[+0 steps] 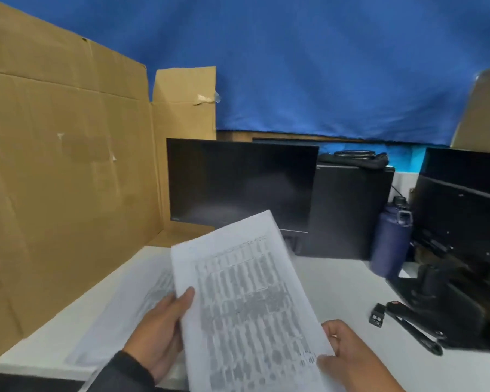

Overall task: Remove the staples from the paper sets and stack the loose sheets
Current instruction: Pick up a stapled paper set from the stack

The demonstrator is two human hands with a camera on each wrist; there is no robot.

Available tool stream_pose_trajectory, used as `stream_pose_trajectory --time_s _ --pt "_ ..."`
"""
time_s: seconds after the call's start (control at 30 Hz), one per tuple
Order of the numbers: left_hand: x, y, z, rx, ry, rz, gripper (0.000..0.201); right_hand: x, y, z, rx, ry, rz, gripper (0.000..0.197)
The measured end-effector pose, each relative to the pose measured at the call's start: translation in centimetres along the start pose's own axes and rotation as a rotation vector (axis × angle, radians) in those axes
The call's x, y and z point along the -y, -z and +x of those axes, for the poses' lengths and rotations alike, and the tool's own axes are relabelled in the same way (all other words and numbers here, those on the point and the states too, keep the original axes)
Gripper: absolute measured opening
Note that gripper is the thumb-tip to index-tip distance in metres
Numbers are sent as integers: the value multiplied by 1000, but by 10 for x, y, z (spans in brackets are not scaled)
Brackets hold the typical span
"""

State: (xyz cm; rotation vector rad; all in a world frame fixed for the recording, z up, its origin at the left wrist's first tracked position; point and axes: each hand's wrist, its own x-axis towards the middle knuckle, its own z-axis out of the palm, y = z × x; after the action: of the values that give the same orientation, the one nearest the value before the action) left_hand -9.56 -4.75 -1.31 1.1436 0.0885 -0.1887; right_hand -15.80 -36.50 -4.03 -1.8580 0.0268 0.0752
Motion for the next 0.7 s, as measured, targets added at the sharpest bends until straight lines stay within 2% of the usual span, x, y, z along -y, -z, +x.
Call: stream_pose_trajectory --time_s 0.1,0.2,0.27,0.33,0.43,0.5,0.57,0.6,0.7 --pt "2 -4 5 -10 -42 -140 33 -5 -2 -13 59 -7 -44 44" --pt "13 3 14 -47 -15 -176 35 -15 0 -17 110 -28 -58 27" --pt "23 10 19 -74 16 -180 38 -15 6 -18 119 -50 -60 29" --pt "30 15 21 -65 32 -173 38 -17 22 -13 49 -35 -110 31" --pt "37 21 24 -83 9 -115 34 -15 65 12 -278 -16 -374 20" --pt "42 22 24 -95 -26 -94 31 -17 96 39 -377 -104 -590 30" --pt "45 20 21 -107 -28 -72 31 -26 116 61 -331 -269 -858 43" --pt "46 18 18 -108 -25 -59 31 -31 121 69 -293 -330 -981 39" --pt "44 17 9 -86 -11 -41 31 -40 121 79 -241 -278 -1107 17"
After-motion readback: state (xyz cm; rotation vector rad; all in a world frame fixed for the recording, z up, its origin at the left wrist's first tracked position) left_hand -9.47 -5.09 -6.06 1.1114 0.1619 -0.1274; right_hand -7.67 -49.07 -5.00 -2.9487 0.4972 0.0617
